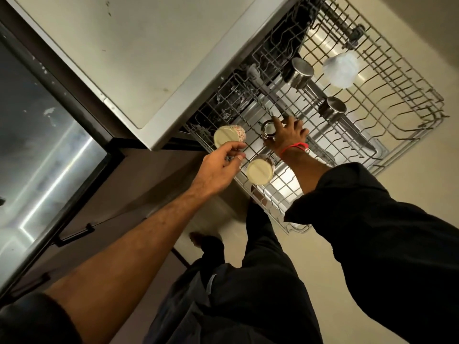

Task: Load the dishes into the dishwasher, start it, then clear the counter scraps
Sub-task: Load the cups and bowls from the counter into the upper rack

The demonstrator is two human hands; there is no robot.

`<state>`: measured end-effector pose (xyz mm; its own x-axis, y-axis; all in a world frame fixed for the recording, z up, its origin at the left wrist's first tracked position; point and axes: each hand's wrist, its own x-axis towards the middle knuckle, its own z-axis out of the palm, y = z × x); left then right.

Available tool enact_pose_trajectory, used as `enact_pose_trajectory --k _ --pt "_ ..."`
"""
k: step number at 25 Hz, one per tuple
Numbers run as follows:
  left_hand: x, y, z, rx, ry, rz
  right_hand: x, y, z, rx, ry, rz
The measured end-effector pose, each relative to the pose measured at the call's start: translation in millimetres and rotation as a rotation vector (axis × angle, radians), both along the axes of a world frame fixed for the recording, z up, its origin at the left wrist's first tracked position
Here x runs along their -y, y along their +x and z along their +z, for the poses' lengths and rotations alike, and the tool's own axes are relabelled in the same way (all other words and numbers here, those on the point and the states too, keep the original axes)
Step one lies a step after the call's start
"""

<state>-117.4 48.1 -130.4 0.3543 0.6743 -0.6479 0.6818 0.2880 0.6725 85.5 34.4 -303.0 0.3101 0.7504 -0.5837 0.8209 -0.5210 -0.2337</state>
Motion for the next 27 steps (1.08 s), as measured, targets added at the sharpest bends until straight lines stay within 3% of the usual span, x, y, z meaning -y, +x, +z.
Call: enact_pose_trajectory --k 5,10,13,17,20,23,27 --pt "5 -16 8 0.039 0.049 0.018 17 2 29 -0.011 0.108 -0.061" --pt "13 -57 30 0.075 0.192 0.034 47 -44 85 -0.030 0.439 -0.086" --pt "25 -103 50 0.112 0.319 0.089 51 -98 135 -0.238 0.720 -0.048" --pt "48 -192 75 0.162 0.428 0.250 50 -201 196 -0.460 0.916 0.058" --pt "68 -270 90 0.172 0.484 0.416 47 -291 235 -0.626 0.909 0.054" --pt "84 -340 104 0.165 0.546 0.576 42 -370 259 -0.807 0.719 -0.001" --pt "110 -434 117 0.164 0.578 0.804 40 -470 285 -0.880 0.539 0.147"
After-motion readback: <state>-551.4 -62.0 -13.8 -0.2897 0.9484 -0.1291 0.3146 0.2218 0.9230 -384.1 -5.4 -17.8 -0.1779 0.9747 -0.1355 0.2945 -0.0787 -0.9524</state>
